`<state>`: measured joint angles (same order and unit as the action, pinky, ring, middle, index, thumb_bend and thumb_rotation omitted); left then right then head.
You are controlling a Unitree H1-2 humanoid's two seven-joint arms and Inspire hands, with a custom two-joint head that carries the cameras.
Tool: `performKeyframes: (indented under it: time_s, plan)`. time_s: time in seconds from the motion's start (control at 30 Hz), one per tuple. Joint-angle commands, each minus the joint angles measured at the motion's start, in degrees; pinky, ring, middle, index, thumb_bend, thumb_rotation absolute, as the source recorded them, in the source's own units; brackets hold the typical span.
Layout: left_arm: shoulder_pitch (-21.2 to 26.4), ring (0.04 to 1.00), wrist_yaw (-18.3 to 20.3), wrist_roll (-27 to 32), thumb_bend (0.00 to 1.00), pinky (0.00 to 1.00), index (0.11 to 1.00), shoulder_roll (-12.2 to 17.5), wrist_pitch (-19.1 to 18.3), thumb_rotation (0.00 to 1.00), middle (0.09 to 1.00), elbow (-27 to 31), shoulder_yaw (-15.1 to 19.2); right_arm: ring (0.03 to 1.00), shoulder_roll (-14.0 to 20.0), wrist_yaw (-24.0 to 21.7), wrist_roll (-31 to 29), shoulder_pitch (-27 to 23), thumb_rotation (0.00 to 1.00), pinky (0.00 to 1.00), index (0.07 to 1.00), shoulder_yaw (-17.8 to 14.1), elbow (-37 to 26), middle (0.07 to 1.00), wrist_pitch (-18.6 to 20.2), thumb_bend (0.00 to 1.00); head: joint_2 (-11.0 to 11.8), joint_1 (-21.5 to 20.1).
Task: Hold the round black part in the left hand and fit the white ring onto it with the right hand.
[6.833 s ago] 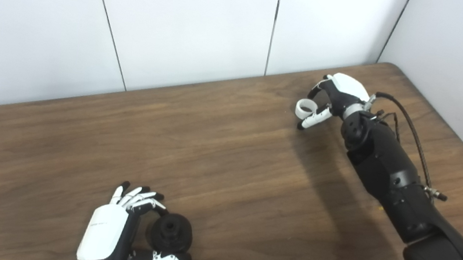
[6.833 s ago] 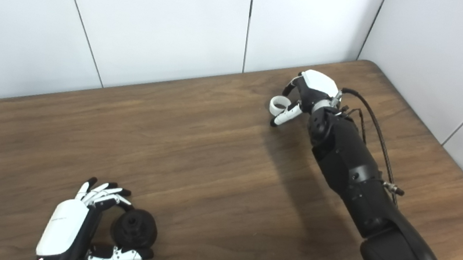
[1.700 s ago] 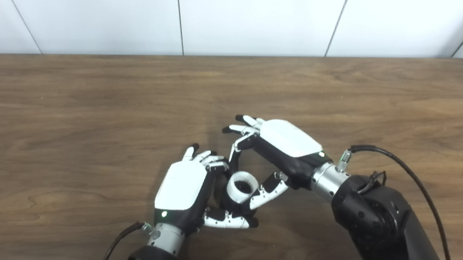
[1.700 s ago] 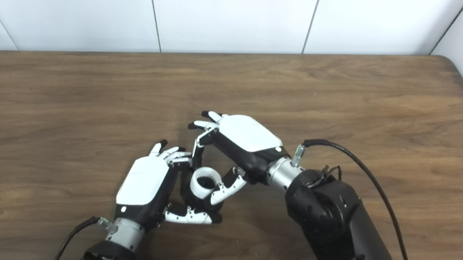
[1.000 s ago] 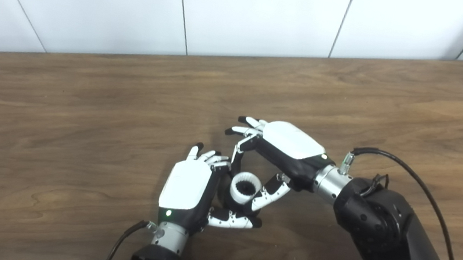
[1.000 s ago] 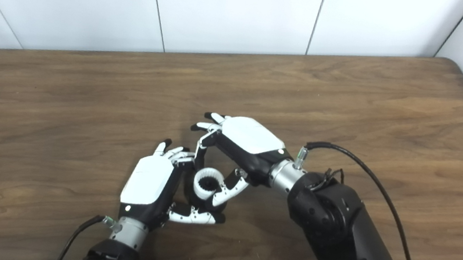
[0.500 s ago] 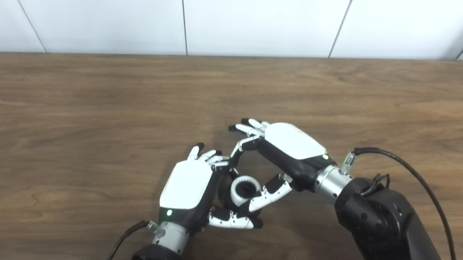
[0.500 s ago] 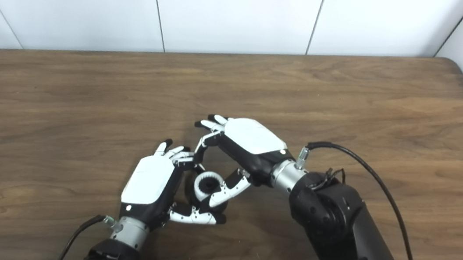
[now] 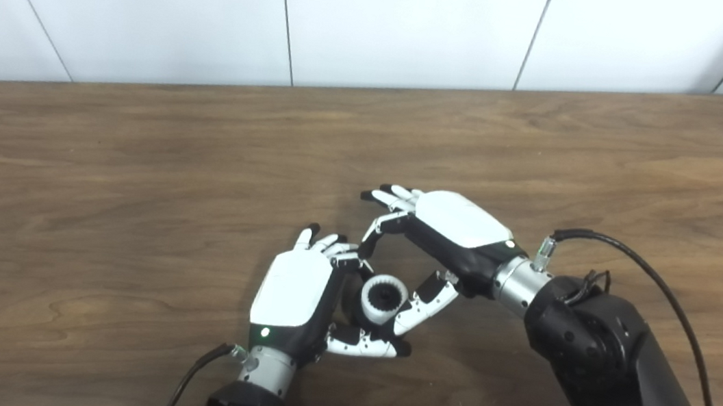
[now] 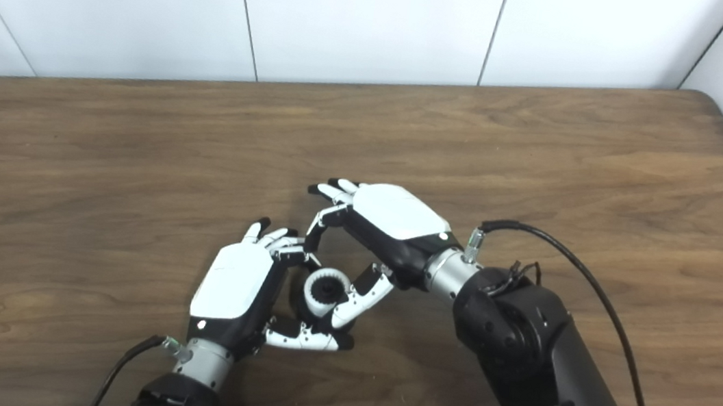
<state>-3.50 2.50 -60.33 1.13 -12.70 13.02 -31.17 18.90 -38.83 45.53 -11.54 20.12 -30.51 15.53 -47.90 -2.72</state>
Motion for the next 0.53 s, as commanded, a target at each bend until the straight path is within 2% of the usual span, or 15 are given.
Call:
performKeyframes:
  time_s: [0.0, 0.2, 0.33, 0.5]
  plan:
    - [-0.42, 0.883, 0.43, 0.15, 0.52, 1.0, 0.482, -1.17, 0.33, 0.05, 0.771, -0.97, -1.13, 1.0, -0.06, 0.39, 0.27, -2.22, 0.31, 1.0, 0.74, -0.93, -1.19, 0.967, -0.03, 1.0, -0.07, -0.04]
    - [-0.05, 0.885, 0.15, 0.9, 0.52, 1.0, 0.482, -0.96, 0.57, 0.05, 0.77, -1.64, -0.61, 1.0, -0.05, -0.26, -0.36, -3.1, 0.3, 1.0, 0.713, -1.95, -1.81, 0.968, 0.92, 1.0, 0.51, 0.0]
    - [0.4, 0.882, -0.15, 1.44, 0.52, 1.0, 0.482, -0.71, 0.51, 0.05, 0.764, -2.03, 0.15, 1.0, 0.46, -1.8, -0.33, -4.69, 0.29, 1.0, 0.704, -3.61, -3.15, 0.973, 2.85, 1.0, 0.84, -0.02]
    - [1.45, 0.881, 0.96, 2.01, 0.53, 1.0, 0.481, -0.27, -0.73, 0.05, 0.76, -1.75, 2.09, 1.0, 1.59, -1.56, -1.87, -5.36, 0.27, 1.0, 0.708, -6.37, -3.68, 0.967, 3.27, 1.0, 1.32, 0.35]
